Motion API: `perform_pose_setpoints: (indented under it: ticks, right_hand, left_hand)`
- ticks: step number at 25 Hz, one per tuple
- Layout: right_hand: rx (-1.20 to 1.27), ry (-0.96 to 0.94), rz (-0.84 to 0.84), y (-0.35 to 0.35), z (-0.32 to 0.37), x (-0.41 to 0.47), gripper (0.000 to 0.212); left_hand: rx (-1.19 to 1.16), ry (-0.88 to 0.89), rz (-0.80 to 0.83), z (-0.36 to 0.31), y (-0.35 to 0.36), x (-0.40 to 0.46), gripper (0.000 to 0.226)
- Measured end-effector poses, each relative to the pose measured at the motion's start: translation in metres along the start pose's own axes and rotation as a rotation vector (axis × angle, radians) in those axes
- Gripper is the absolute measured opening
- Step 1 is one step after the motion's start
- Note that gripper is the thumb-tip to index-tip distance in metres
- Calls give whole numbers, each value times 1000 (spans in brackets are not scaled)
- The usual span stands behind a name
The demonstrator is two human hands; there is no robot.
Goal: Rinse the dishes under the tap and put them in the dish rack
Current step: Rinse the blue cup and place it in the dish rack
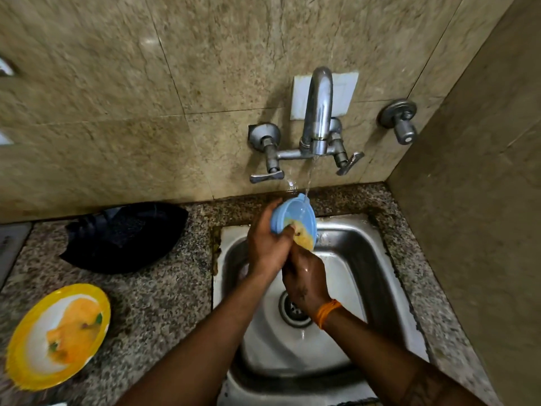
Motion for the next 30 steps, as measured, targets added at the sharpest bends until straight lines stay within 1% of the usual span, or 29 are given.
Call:
perform_pose_setpoints:
  ticks: [1,2,3,4,5,6,7,8,9,10,12,13,14,15,16,17,18,19,20,21,22,23,24,25,26,27,28,29,30]
  right_hand:
    - [-114,-149,22,-2,3,-4,23]
    - [-280,-329,88,-4,5,-3,29]
    - [-408,-449,165,-9,1,4,32]
    - [-463,-488,207,-18,-2,13,33]
    - [-480,-483,200,-25,-3,20,36]
    - [-505,-473,157,-26,1,25,42]
    - [-545,-466,107,-22,8,27,48]
    - [-553,-439,77,-15,13,26,52]
    - [-525,-373,81,-7,12,23,54]
    - [-472,-267,88,-3,9,18,52]
    - [-293,-14,21,-3,5,11,36]
    - [-218,45,-12,-1,6,6,32]
    - [-170,42,-33,3,11,3,34]
    - [-166,-4,-14,8,19,0,33]
    - [-210,-108,21,12,26,-5,29]
    - [-313,-255,37,13,29,-11,27]
    - [-449,-404,48,9,28,-13,29]
    - [-578,-492,60,1,22,-10,32]
    - [-690,-500,64,-9,15,-3,37]
    - [-776,-454,67,-15,8,3,41]
    - [-815,-375,63,-17,5,8,38]
    - [-792,-270,41,-16,6,10,32]
    - [-714,-180,3,-12,10,10,28]
    - [-622,-126,-34,-8,16,10,27]
    - [-545,-113,-47,-3,20,8,30]
    - [-524,-154,-19,0,23,3,32]
    - [-556,-234,30,-2,22,-3,33]
    - [-607,-306,83,-8,16,-5,34]
    - [-632,-341,136,-18,9,-2,36]
  left_hand:
    - [-13,-23,7,2,-7,6,54]
    - [-34,-82,61,9,-13,16,52]
    - [-31,-155,179,13,-15,25,51]
    - [-30,-206,306,14,-15,32,50]
    - [-34,-219,354,12,-14,35,47]
    - [-51,-209,291,7,-15,35,42]
    - [-75,-169,153,-2,-17,30,40]
    - [-98,-122,-1,-7,-21,22,43]
    - [-127,-64,-105,-8,-23,9,48]
    - [-178,-1,-130,-6,-21,-6,54]
    - [-254,76,-39,8,-12,-38,67]
    - [-251,94,-25,14,-11,-49,69]
    - [-227,99,-34,19,-11,-52,65]
    - [-184,94,-67,19,-12,-48,58]
    - [-113,57,-127,20,-16,-41,52]
    - [-54,-15,-185,26,-25,-29,49]
    - [-11,-91,-197,33,-35,-15,47]
    - [10,-171,-155,40,-41,0,46]
    - [4,-246,-77,43,-43,12,44]
    - [-25,-295,7,44,-38,17,45]
    - [-67,-314,55,39,-32,16,49]
    - [-136,-292,59,33,-23,10,56]
    - [-196,-253,34,25,-15,-2,64]
    - [-232,-203,12,21,-6,-18,67]
    - [-248,-169,-16,23,-4,-26,64]
    - [-254,-168,-51,25,-10,-24,56]
    - [-238,-217,-63,31,-21,-14,48]
    - [-232,-302,-21,43,-29,-4,43]
    - [-241,-393,65,51,-36,4,40]
Point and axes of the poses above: each hand's wrist, its own x-axis towards the middle knuckle, its own y-axis out of the palm, z = x × y, the point moved 7 cm from there along x, towards the middle knuckle, and after that the axes turned 6 degrees about y, right-handed, at the moved point
